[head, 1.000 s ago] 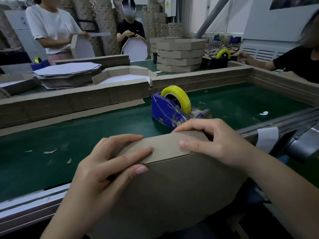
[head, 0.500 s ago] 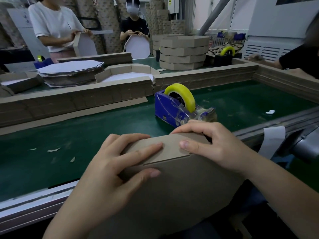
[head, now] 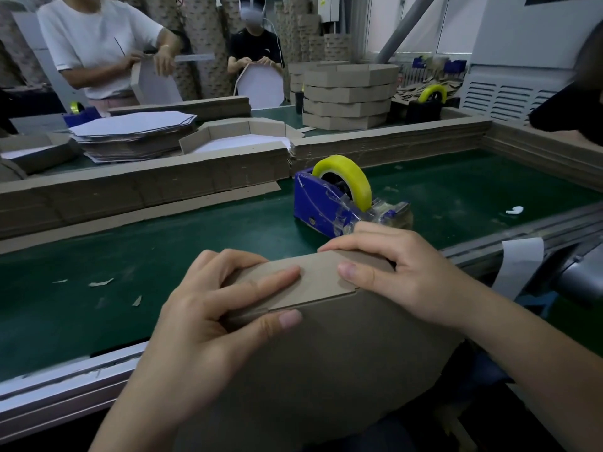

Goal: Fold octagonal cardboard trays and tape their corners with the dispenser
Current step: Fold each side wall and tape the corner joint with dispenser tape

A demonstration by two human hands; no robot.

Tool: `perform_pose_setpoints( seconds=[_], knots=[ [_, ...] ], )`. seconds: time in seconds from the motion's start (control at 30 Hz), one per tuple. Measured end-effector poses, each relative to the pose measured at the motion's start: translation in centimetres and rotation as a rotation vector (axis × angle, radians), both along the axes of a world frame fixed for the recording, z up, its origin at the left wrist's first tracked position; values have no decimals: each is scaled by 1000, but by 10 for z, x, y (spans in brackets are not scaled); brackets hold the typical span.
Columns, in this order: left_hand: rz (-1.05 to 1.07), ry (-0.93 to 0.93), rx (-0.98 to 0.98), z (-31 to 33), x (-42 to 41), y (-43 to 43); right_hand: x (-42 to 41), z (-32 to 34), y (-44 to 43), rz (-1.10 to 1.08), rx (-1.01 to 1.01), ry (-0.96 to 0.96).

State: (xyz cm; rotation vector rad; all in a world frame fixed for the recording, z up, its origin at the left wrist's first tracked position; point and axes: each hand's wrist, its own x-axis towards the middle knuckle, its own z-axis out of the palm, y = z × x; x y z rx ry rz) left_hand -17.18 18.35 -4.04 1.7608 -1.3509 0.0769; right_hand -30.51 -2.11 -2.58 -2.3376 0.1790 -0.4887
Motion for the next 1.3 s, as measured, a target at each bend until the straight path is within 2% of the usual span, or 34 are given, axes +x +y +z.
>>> perform_pose_setpoints(
  seconds=[0.27, 0.73, 0.8, 0.9, 0.97, 1.07, 1.2, 1.3],
  knots=[
    [21, -367, 184, 15, -7, -12, -1, -6, -3, 36, 36, -49],
    [0, -443, 193, 17, -12, -23, -8, -12, -16, 48, 109, -111],
    [2, -413, 191, 17, -13, -24, -4, -11, -28, -38, 132, -202],
    [-2, -370, 191, 17, -13, -24, 9, -5, -66, -389, 133, -304],
    [0, -355, 197, 17, -14, -25, 20, 0, -94, -583, 71, -114],
    [-3, -351, 202, 17, -16, -25, 34, -1, -119, -560, 174, 172],
    [1, -361, 191, 16, -16, -25, 38, 2, -126, -539, 258, 351],
    [11, -369, 189, 15, -16, -24, 35, 7, -125, -502, 444, 345]
  ],
)
